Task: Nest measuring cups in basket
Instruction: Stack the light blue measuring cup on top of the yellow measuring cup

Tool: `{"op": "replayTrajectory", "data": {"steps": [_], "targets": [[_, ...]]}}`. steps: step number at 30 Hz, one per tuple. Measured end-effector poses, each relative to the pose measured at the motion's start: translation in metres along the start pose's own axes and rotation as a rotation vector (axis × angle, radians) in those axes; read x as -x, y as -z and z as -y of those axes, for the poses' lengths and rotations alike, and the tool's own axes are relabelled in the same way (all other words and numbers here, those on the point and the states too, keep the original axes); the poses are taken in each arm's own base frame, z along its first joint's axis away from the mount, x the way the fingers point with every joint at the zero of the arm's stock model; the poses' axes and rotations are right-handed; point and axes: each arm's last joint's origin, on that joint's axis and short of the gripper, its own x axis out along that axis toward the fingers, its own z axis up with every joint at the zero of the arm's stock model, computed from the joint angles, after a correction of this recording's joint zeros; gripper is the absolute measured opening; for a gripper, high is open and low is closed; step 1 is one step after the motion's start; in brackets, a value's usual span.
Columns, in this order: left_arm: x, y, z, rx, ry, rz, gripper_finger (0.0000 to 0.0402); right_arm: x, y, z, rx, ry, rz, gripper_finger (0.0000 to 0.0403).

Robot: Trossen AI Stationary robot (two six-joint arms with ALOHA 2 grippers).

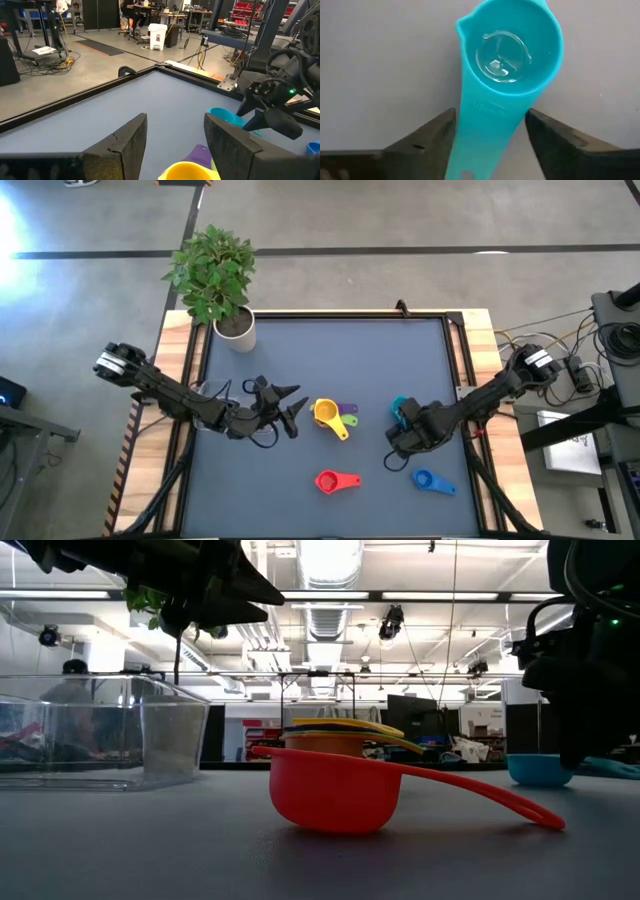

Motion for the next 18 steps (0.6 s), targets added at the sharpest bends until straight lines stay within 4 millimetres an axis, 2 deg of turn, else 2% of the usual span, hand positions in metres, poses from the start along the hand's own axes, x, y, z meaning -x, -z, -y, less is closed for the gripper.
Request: {"op": "replayTrajectory", "data": {"steps": [8,13,18], "targets": [[0.0,0.0,0.0,0.002,0.001,0.001,0.018,0.001,-0.001,0.001,0.08,-0.008,0.001,0.009],[0.0,0.0,0.0,-0.006,0.001,0.001,0.018,0.01,-0.004,0.004,0.11,-0.047,0.033,0.0019],[0.0,0.0,0.0,-0.01,0.001,0.001,0.018,0.023,-0.01,0.01,0.137,-0.102,0.095,0.0009]]}}
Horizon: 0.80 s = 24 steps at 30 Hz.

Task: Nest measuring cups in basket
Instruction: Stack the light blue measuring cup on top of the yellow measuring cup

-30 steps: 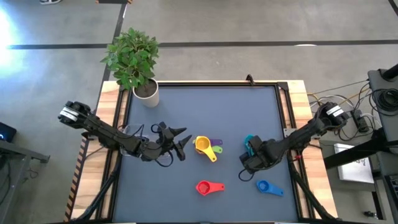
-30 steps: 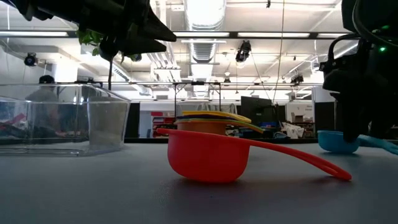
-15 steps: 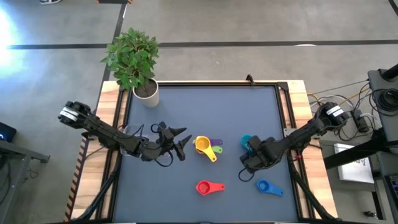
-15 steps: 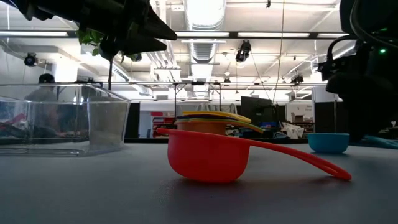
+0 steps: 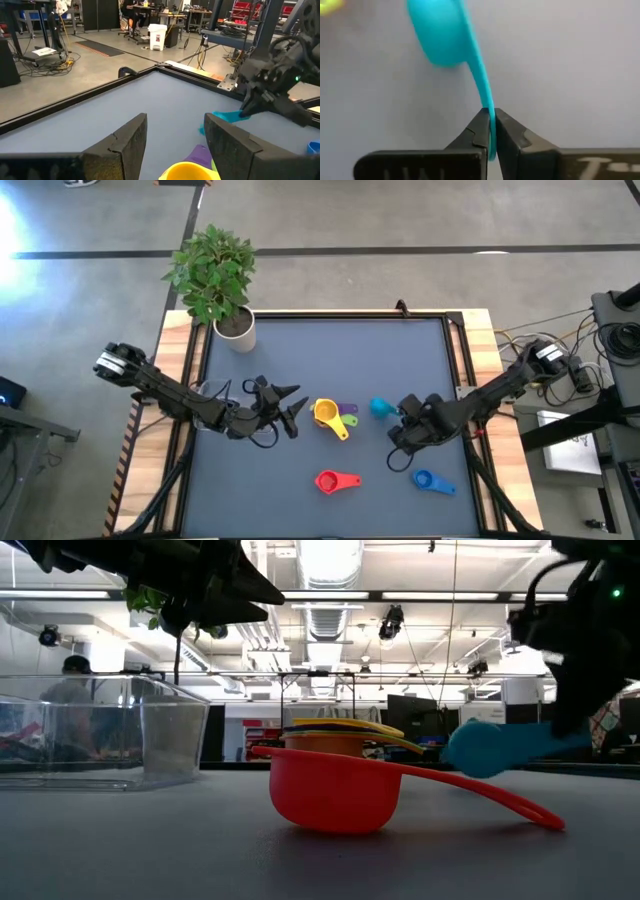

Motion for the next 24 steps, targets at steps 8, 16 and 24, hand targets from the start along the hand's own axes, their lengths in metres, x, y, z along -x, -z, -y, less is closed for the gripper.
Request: {"op": "replayTrajectory", "data": {"steps": [8,16,24], "targets": [[0.0,0.0,0.0,-0.007,0.0,0.0,0.018,0.028,-0.021,-0.009,0.169,-0.037,0.241,0.0008],[0.0,0.0,0.0,-0.007,0.0,0.0,0.018,0.046,-0.045,-0.052,0.444,0.08,0.458,0.0008],[0.002,-0.004,-0.001,-0.005,0.003,0.002,0.018,0.019,-0.048,-0.102,0.682,0.302,0.539,0.0008]]}}
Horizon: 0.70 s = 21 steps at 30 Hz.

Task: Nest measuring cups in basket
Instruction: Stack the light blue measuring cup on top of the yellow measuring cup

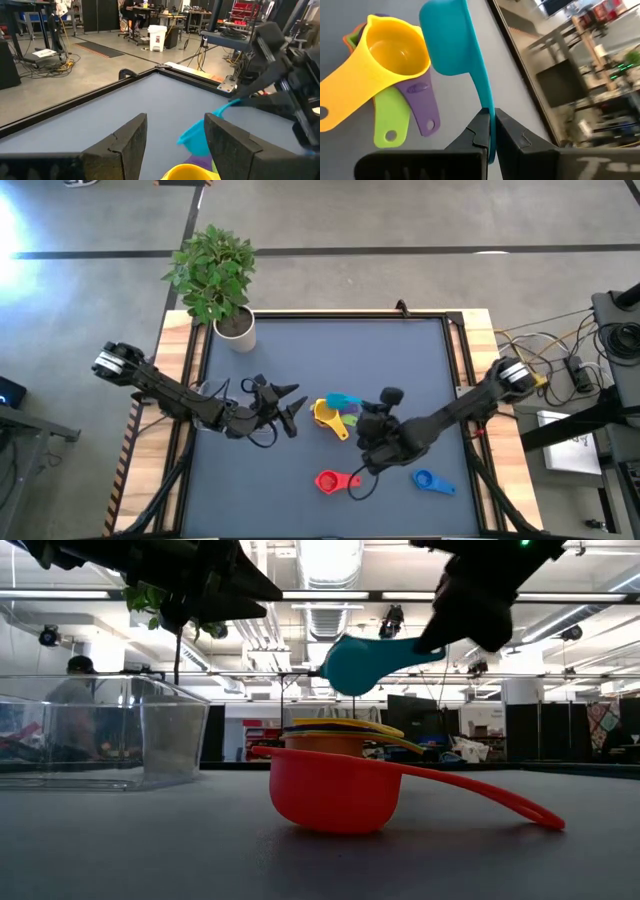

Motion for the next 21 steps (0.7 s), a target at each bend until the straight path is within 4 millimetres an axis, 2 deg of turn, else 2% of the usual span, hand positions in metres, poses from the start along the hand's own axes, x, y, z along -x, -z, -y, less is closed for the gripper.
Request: {"op": "replayTrajectory", "data": {"steps": [6,14,18,21], "targets": [[0.001,-0.001,-0.001,-0.005,-0.001,-0.003,0.018,-0.01,-0.009,-0.021,0.053,0.025,-0.021,0.0008],[0.001,0.0,-0.001,-0.007,-0.002,-0.005,0.018,-0.018,-0.012,-0.034,0.116,0.024,-0.046,0.001],[0.001,0.0,-0.001,-0.007,-0.001,-0.005,0.018,-0.018,-0.012,-0.034,0.109,0.017,-0.045,0.0031],[0.001,0.0,-0.001,-0.007,-0.001,-0.005,0.018,-0.016,-0.014,-0.034,0.084,-0.026,-0.053,0.0062]]}}
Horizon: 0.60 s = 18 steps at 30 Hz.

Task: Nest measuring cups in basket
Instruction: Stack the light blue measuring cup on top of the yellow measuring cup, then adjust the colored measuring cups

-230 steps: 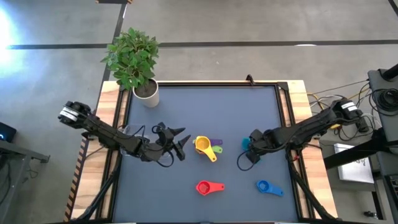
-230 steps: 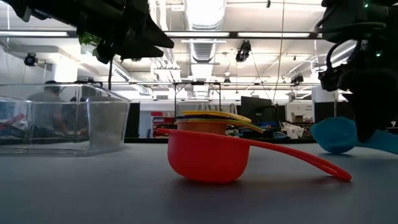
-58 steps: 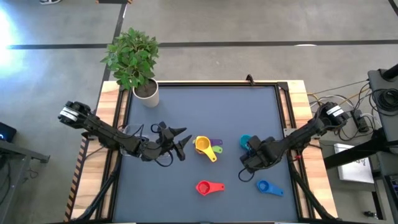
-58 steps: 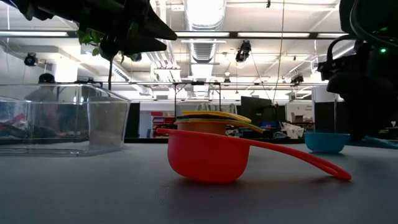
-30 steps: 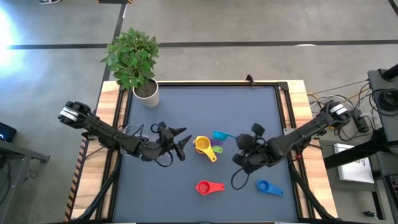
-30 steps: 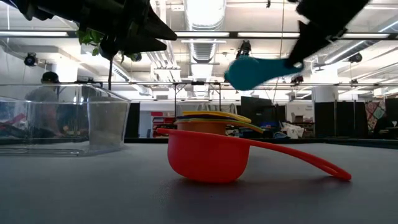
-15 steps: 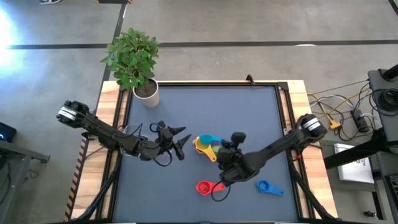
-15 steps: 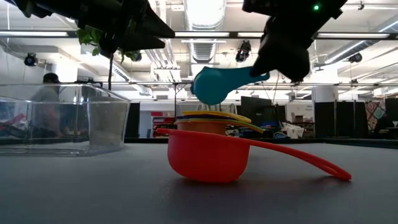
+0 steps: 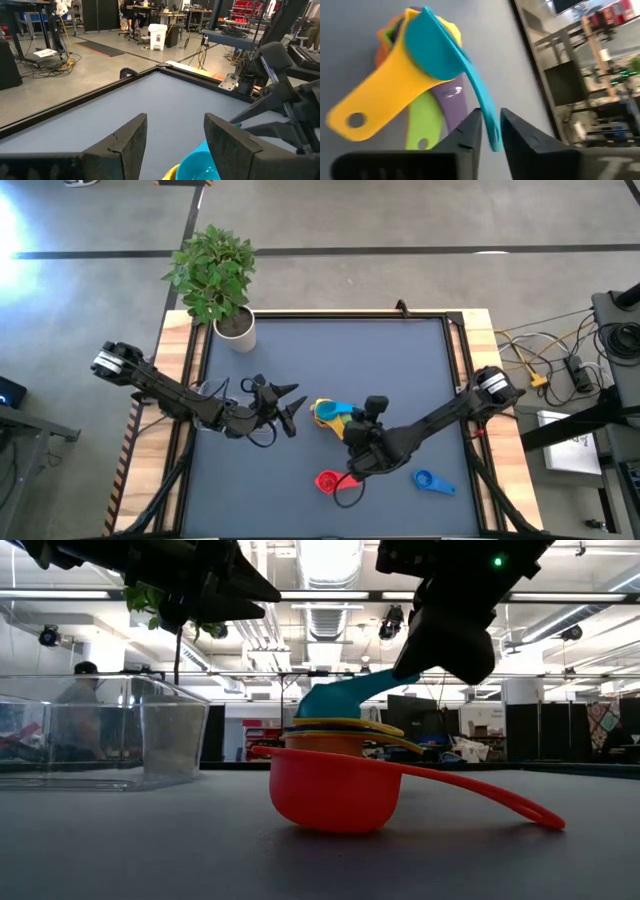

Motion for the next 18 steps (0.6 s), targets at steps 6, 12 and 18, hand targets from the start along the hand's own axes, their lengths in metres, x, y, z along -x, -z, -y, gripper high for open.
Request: {"op": "replayTrajectory", "data": {"steps": [6,12,18], "targets": [[0.0,0.0,0.0,0.0,0.0,0.0,0.018,0.001,-0.001,-0.002,-0.011,-0.092,-0.036,0.0148],[0.0,0.0,0.0,0.0,0.0,0.0,0.018,0.008,-0.004,0.005,-0.082,-0.147,-0.028,0.021],[0.0,0.0,0.001,0.004,0.027,-0.008,0.018,0.01,-0.012,0.022,-0.265,-0.288,-0.023,0.0243]]}}
